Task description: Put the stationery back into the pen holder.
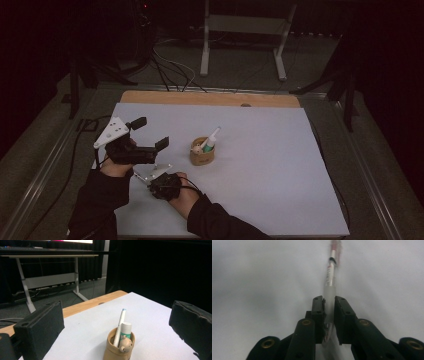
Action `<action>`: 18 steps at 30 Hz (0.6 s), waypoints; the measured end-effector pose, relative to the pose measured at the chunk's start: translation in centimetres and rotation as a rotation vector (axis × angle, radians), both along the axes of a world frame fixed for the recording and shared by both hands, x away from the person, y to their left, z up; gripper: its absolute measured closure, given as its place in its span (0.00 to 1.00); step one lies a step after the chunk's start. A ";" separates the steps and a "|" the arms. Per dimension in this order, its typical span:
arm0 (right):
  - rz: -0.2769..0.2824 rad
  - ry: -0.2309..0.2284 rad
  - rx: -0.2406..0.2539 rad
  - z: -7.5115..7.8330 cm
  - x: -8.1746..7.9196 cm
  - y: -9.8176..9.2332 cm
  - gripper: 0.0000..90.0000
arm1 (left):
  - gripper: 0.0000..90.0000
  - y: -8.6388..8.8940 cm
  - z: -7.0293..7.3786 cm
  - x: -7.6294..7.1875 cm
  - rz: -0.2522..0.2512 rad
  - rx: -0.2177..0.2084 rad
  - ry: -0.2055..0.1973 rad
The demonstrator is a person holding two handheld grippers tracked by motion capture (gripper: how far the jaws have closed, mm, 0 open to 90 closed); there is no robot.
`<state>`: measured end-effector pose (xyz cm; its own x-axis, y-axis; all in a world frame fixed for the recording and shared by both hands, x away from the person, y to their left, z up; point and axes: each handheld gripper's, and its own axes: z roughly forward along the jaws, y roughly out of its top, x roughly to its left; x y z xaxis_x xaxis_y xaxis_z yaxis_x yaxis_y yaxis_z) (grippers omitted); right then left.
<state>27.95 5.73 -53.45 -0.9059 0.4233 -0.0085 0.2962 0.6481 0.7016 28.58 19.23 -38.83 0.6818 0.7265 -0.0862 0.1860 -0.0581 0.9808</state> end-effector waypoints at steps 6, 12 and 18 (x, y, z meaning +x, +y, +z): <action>-0.001 0.011 -0.006 0.3 0.1 0.0 0.90 | 0.01 0.2 0.0 0.0 0.003 0.002 0.000; -0.004 0.008 0.018 1.4 0.4 -1.1 0.90 | 0.01 0.4 0.1 0.0 0.008 0.000 -0.002; 0.010 0.009 0.026 2.4 0.5 -2.5 0.90 | 0.01 0.5 0.2 0.0 0.010 0.000 -0.007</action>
